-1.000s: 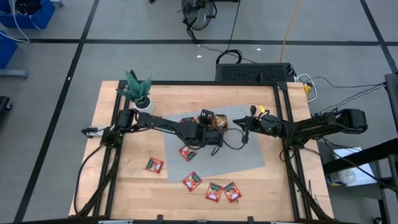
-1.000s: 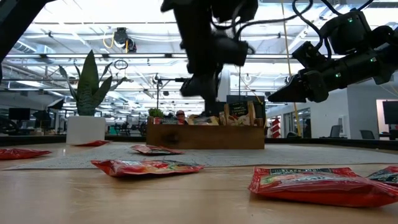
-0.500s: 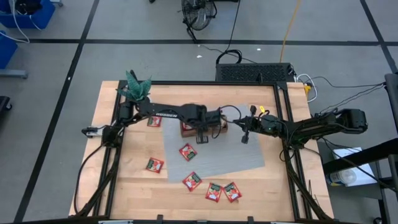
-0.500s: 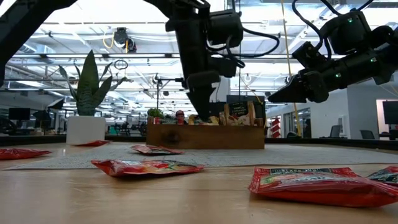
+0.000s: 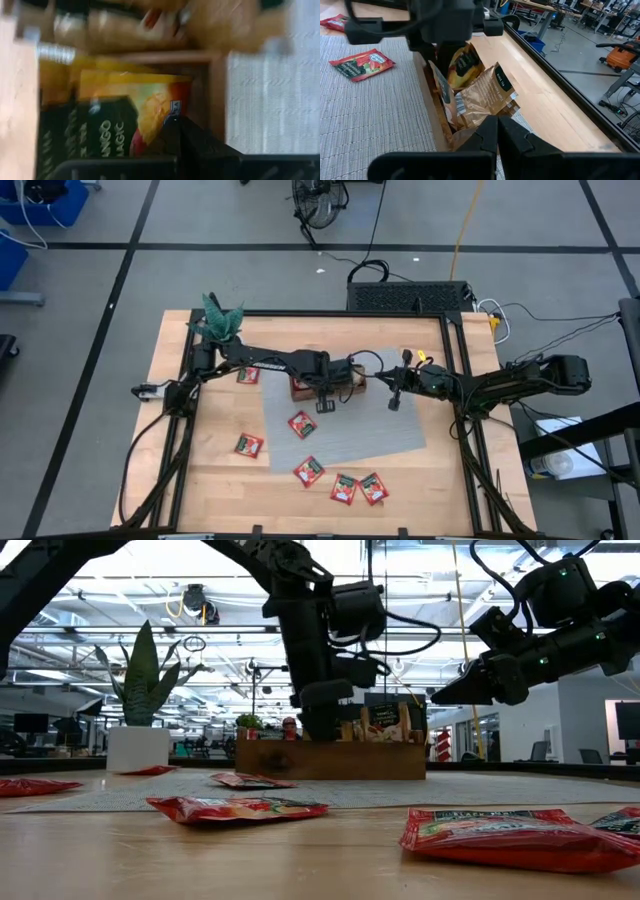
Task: Pick & Place Tea
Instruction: Put the yellow tea into the middle part of the wooden organizer
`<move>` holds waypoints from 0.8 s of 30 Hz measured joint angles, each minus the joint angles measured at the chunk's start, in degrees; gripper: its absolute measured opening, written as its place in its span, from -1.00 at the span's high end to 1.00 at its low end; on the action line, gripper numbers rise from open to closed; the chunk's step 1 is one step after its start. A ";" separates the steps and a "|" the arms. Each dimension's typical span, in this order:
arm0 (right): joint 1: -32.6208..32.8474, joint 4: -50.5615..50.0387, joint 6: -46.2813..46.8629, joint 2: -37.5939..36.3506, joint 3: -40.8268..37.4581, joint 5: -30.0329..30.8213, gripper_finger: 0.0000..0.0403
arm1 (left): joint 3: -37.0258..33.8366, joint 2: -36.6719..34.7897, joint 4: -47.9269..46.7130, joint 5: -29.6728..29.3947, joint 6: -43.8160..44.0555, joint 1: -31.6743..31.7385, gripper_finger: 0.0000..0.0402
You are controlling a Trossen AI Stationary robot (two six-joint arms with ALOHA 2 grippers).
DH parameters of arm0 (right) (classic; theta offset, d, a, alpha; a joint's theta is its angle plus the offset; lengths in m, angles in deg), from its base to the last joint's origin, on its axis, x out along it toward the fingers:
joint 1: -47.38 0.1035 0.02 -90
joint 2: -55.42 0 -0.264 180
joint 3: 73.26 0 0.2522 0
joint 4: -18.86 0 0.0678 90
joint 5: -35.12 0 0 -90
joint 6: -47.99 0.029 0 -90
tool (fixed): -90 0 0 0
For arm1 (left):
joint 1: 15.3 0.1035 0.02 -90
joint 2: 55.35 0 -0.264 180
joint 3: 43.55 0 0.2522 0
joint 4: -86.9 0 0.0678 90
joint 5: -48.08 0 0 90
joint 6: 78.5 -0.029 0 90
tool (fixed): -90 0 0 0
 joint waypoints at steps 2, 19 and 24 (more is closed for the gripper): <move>0.00 0.01 0.00 0.00 0.00 0.01 1.00 | -0.01 -0.11 0.00 0.07 0.03 0.33 0.99; -0.01 0.05 0.15 0.00 0.00 0.01 1.00 | 0.04 -0.13 0.83 -9.37 0.36 -1.59 0.98; -0.02 0.05 0.17 0.00 0.00 -0.01 1.00 | 0.13 -0.82 1.46 -5.59 2.67 -4.23 0.95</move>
